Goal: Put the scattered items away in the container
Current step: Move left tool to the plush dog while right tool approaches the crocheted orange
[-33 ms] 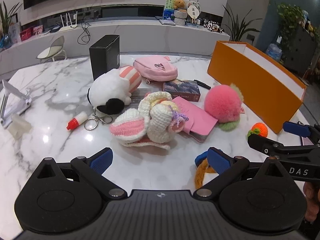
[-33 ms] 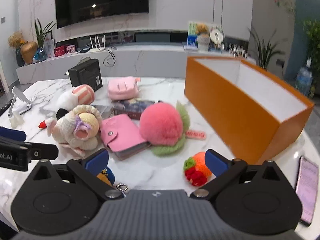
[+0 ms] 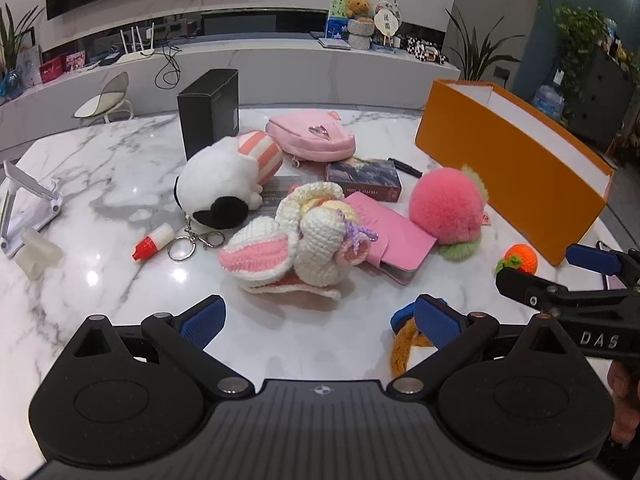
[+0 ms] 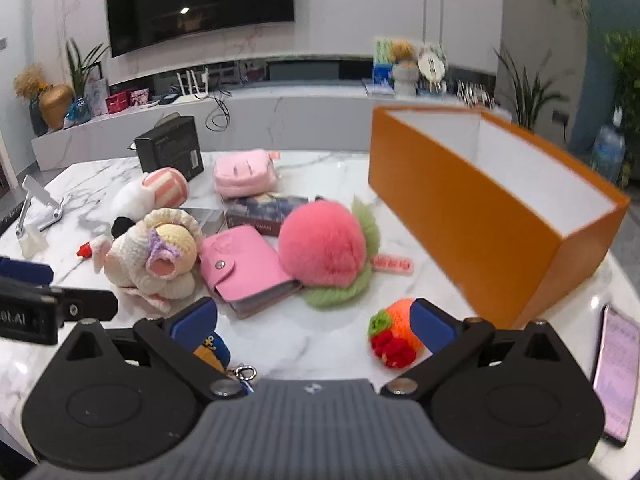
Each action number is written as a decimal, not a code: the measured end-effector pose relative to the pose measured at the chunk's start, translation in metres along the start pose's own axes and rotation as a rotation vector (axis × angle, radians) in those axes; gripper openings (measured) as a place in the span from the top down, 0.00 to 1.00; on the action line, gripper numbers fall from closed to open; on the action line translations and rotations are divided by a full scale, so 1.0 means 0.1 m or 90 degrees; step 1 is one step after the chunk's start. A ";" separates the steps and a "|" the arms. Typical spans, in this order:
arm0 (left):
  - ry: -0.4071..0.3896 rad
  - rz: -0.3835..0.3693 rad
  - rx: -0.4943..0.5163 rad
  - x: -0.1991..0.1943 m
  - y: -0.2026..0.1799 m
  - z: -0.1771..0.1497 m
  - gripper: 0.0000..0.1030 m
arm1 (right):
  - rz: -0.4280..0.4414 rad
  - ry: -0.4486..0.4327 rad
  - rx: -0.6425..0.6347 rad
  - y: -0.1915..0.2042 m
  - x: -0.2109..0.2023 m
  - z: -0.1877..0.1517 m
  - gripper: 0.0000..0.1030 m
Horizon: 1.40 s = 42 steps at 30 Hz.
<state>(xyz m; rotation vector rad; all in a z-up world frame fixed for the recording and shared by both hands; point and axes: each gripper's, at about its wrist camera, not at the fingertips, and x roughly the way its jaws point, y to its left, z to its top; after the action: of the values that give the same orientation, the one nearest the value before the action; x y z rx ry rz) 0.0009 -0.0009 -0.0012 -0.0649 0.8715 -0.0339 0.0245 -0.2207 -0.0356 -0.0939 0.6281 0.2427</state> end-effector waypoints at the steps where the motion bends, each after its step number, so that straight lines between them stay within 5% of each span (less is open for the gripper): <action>1: 0.000 -0.003 0.000 0.01 -0.01 0.00 0.00 | -0.001 -0.004 -0.001 0.01 -0.01 -0.01 0.00; 13: -0.008 -0.015 -0.003 0.10 -0.04 -0.04 0.00 | -0.008 -0.045 -0.015 0.16 -0.15 -0.14 0.00; 17: -0.009 -0.015 -0.003 0.10 -0.03 -0.04 0.00 | 0.002 -0.022 0.007 0.25 -0.27 -0.25 0.00; 21: -0.010 -0.015 -0.004 0.10 -0.03 -0.04 0.00 | 0.025 0.021 0.039 -0.02 -0.02 -0.01 0.00; 42: -0.010 -0.018 -0.001 0.09 -0.04 -0.05 0.00 | 0.025 0.024 0.051 -0.03 -0.01 0.02 0.00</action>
<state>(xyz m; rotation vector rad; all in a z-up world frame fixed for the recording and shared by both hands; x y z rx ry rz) 0.0027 -0.0054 -0.0105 -0.0789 0.8546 -0.0593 0.0251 -0.2238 -0.0335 -0.0088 0.6777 0.2540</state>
